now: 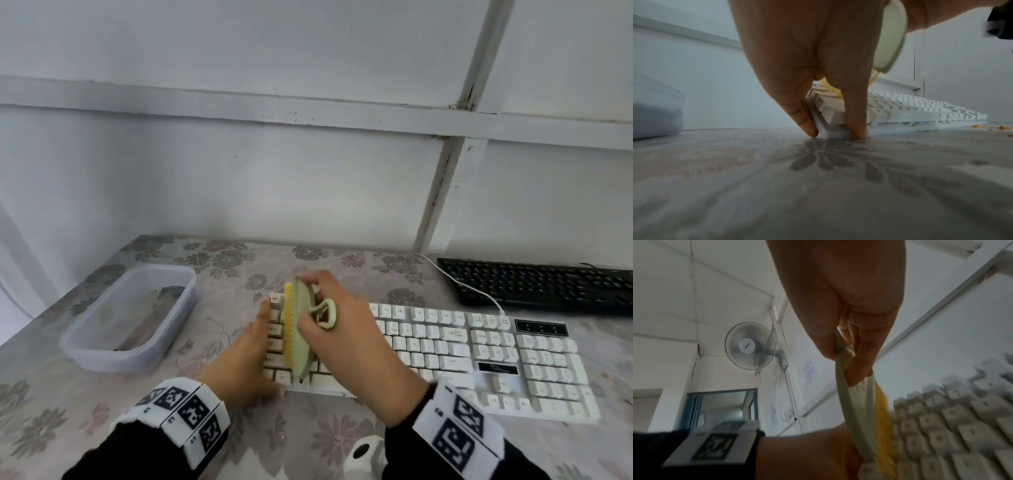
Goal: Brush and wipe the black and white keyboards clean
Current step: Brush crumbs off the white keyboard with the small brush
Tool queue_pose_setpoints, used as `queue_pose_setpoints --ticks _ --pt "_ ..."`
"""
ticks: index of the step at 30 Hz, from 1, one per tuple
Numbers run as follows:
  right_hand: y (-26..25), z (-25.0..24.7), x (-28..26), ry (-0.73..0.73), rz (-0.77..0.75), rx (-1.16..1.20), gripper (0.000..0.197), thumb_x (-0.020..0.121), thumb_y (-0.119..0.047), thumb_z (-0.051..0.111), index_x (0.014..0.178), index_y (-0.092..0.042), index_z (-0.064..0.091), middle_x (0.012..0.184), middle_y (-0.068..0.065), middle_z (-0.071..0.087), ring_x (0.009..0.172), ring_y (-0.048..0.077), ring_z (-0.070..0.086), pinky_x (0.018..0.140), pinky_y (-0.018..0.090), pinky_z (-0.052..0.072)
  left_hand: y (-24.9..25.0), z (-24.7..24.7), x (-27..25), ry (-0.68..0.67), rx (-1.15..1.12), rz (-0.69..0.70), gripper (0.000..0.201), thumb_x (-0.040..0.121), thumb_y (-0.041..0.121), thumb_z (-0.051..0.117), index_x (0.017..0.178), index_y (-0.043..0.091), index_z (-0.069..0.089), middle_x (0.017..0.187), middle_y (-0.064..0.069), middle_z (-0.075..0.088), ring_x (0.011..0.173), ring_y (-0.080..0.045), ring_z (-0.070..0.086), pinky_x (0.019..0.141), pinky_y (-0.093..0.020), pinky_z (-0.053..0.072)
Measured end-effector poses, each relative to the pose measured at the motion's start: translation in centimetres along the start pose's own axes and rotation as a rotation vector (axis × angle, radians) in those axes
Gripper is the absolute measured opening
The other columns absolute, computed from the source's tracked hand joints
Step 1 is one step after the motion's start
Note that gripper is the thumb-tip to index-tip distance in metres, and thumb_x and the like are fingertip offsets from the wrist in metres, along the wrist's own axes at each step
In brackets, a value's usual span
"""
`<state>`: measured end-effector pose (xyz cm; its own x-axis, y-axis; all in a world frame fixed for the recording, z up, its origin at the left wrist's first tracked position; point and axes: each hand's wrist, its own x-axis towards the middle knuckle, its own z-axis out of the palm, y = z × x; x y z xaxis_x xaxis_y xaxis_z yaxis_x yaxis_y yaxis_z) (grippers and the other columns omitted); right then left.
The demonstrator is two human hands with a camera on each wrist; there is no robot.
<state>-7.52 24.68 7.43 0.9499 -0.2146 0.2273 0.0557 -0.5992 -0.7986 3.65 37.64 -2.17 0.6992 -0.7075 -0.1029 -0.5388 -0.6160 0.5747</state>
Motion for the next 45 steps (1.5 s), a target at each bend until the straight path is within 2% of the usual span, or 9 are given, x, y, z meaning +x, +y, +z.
queue_pose_setpoints --ticks 4,8,15,22,26,29,33,40,45 --pt "0.4 0.0 -1.6 -0.190 0.060 -0.080 0.030 0.093 -0.014 0.049 0.119 -0.029 0.049 0.077 -0.006 0.057 0.049 0.001 0.048 0.047 0.015 0.039 -0.1 0.0 0.0 -0.007 0.028 0.066 0.139 0.068 0.033 0.079 0.128 0.019 -0.045 0.151 -0.005 0.016 0.134 -0.013 0.029 0.108 -0.016 0.022" --pt "-0.5 -3.0 -3.0 -0.319 0.150 -0.070 0.028 0.091 -0.024 0.056 0.112 -0.042 0.051 0.091 -0.005 0.064 0.068 0.012 0.063 0.063 0.033 0.058 0.5 -0.1 -0.2 0.003 0.029 -0.002 0.137 0.068 0.029 0.078 0.125 0.027 -0.047 0.152 -0.007 0.017 0.134 -0.018 0.030 0.111 -0.028 0.029" --pt "-0.8 -7.2 -1.8 0.071 0.085 -0.051 0.015 0.080 -0.023 0.073 0.080 -0.037 0.072 0.079 -0.013 0.069 0.072 0.004 0.061 0.062 0.014 0.045 1.2 -0.3 -0.5 -0.021 0.005 -0.062 0.134 0.069 0.025 0.077 0.135 0.027 -0.039 0.152 0.000 0.017 0.131 -0.014 0.032 0.107 -0.026 0.031" --pt "-0.3 -4.4 -1.4 0.037 0.114 -0.158 0.016 0.088 -0.027 0.065 0.098 -0.038 0.070 0.088 -0.013 0.067 0.073 -0.004 0.058 0.065 0.003 0.042 1.3 -0.3 -0.5 -0.032 0.001 -0.075 0.136 0.070 0.025 0.078 0.132 0.029 -0.043 0.150 -0.001 0.021 0.123 -0.013 0.038 0.101 -0.023 0.035" --pt "0.3 -2.8 -1.3 0.083 0.107 -0.174 0.012 0.090 -0.033 0.061 0.096 -0.027 0.068 0.070 -0.013 0.054 0.057 -0.006 0.049 0.056 0.008 0.038 1.2 -0.3 -0.4 -0.030 -0.001 -0.076 0.137 0.069 0.026 0.078 0.130 0.030 -0.044 0.151 -0.001 0.017 0.131 -0.014 0.031 0.107 -0.026 0.031" --pt "1.1 -1.8 -1.4 0.158 0.049 -0.163 0.012 0.089 -0.034 0.061 0.088 -0.024 0.068 0.078 -0.010 0.062 0.066 0.001 0.047 0.062 0.011 0.032 1.2 -0.4 -0.4 -0.032 -0.009 -0.070 0.136 0.069 0.026 0.078 0.131 0.029 -0.043 0.152 -0.001 0.015 0.133 -0.014 0.028 0.109 -0.027 0.028" --pt "2.1 -0.9 -1.8 0.245 0.048 -0.095 0.006 0.088 -0.024 0.063 0.085 -0.023 0.068 0.081 -0.013 0.063 0.055 -0.001 0.043 0.072 0.021 0.033 1.1 -0.3 -0.4 -0.022 -0.024 -0.060 0.136 0.068 0.025 0.078 0.135 0.029 -0.040 0.152 0.000 0.016 0.135 -0.014 0.027 0.112 -0.030 0.027" --pt "1.9 0.1 -1.4 0.335 0.024 0.008 0.011 0.077 -0.034 0.053 0.075 -0.028 0.062 0.069 -0.011 0.059 0.066 0.009 0.046 0.065 0.026 0.035 1.2 -0.4 -0.5 -0.011 -0.026 -0.050 0.133 0.068 0.023 0.079 0.140 0.025 -0.032 0.151 -0.001 0.018 0.134 -0.014 0.028 0.110 -0.027 0.026" --pt "0.1 1.6 -0.2 0.267 0.010 -0.077 0.008 0.087 -0.027 0.062 0.079 -0.025 0.061 0.083 -0.015 0.062 0.093 0.011 0.049 0.086 0.034 0.042 1.0 -0.3 -0.3 0.028 -0.060 -0.013 0.126 0.063 0.022 0.080 0.143 0.024 -0.018 0.132 0.002 0.035 0.108 -0.007 0.040 0.091 -0.017 0.039"
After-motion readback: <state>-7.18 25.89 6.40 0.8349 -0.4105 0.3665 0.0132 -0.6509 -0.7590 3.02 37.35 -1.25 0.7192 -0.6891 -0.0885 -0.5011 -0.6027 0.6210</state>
